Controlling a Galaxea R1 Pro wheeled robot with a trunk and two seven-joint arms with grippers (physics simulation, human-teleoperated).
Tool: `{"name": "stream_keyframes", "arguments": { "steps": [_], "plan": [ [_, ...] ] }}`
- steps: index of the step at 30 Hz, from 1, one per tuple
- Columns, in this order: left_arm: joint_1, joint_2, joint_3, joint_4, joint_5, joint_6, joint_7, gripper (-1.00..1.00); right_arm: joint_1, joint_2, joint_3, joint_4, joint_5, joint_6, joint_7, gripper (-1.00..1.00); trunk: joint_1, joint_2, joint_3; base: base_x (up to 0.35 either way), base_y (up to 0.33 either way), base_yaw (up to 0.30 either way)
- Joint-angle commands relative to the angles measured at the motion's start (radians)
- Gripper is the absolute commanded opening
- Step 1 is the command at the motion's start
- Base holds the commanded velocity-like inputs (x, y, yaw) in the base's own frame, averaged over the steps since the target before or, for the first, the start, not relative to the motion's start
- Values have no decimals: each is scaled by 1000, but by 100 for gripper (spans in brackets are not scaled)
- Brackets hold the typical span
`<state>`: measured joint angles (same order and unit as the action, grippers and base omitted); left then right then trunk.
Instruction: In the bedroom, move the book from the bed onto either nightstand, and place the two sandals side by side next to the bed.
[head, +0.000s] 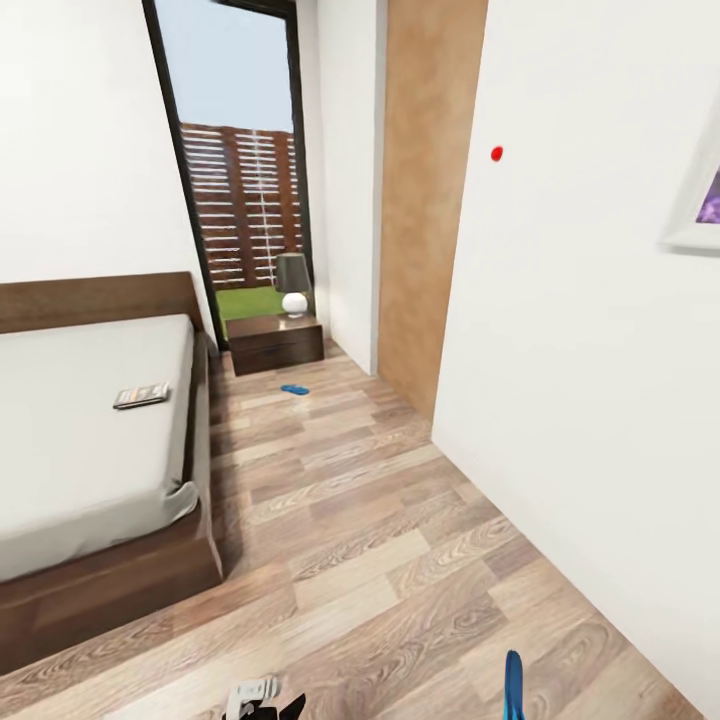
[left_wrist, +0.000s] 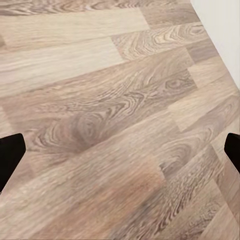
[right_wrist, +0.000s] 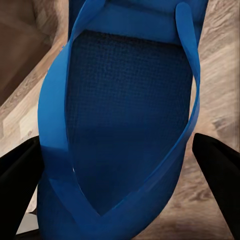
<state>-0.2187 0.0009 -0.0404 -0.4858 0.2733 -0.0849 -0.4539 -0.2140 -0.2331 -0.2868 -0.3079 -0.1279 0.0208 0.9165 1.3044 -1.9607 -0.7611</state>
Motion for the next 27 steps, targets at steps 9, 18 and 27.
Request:
{"name": "stream_keyframes", "arguments": {
  "steps": [9, 18, 27],
  "plan": [
    [-1, 1, -4, 1, 6, -4, -1, 100, -1, 0, -2, 1, -6, 3, 4, -100, 0, 0, -2, 325, -120, 78],
    [-1, 1, -4, 1, 6, -4, -2, 100, -1, 0, -2, 1, -6, 3, 4, -100, 0, 0, -4, 292, -69, 127],
    [-1, 1, -4, 1, 6, -4, -1, 100, -1, 0, -2, 1, -6, 3, 4, -100, 0, 0, -4, 283, -66, 5]
  ]
}}
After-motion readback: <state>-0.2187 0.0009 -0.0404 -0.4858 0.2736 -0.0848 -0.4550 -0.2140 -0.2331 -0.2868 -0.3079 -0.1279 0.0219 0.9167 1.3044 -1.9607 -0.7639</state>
